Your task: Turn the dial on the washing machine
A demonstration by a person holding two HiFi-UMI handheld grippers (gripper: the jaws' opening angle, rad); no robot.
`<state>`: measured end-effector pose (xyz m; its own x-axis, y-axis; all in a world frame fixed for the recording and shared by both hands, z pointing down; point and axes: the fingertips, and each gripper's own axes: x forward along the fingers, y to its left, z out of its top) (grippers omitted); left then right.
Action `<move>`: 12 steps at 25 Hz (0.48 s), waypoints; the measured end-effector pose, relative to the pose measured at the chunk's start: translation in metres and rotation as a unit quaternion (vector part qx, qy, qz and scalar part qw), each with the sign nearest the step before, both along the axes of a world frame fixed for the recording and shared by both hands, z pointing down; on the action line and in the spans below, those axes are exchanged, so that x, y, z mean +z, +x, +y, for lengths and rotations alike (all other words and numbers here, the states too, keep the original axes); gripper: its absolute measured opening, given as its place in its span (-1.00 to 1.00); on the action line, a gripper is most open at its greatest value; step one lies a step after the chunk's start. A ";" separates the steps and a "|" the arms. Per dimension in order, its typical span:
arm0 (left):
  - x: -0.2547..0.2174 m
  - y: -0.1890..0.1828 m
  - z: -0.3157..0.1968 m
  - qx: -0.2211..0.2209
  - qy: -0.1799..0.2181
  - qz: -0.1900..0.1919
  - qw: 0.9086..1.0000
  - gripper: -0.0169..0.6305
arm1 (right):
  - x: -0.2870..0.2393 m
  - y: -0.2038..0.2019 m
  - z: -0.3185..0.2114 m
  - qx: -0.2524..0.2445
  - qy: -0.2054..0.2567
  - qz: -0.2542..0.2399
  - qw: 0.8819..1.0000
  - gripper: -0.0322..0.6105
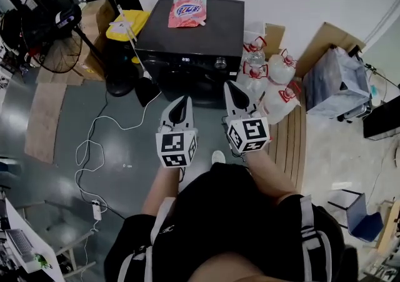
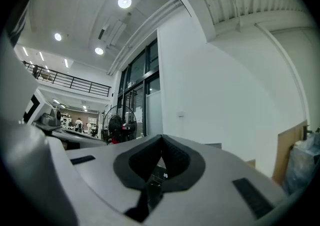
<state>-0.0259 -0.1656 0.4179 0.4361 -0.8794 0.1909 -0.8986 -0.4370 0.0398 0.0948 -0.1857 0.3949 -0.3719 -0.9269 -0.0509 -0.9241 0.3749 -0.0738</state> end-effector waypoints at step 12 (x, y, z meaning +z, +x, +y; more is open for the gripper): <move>0.013 0.017 -0.111 0.000 -0.026 -0.013 1.000 -0.96 | 0.032 0.017 -0.112 0.002 -0.034 0.012 0.999 -0.87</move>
<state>-0.0093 -0.2765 0.4313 0.4313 -0.8676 0.2476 -0.8992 -0.4356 0.0401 0.1120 -0.2976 0.4270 -0.3686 -0.9294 0.0207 -0.9275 0.3662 -0.0757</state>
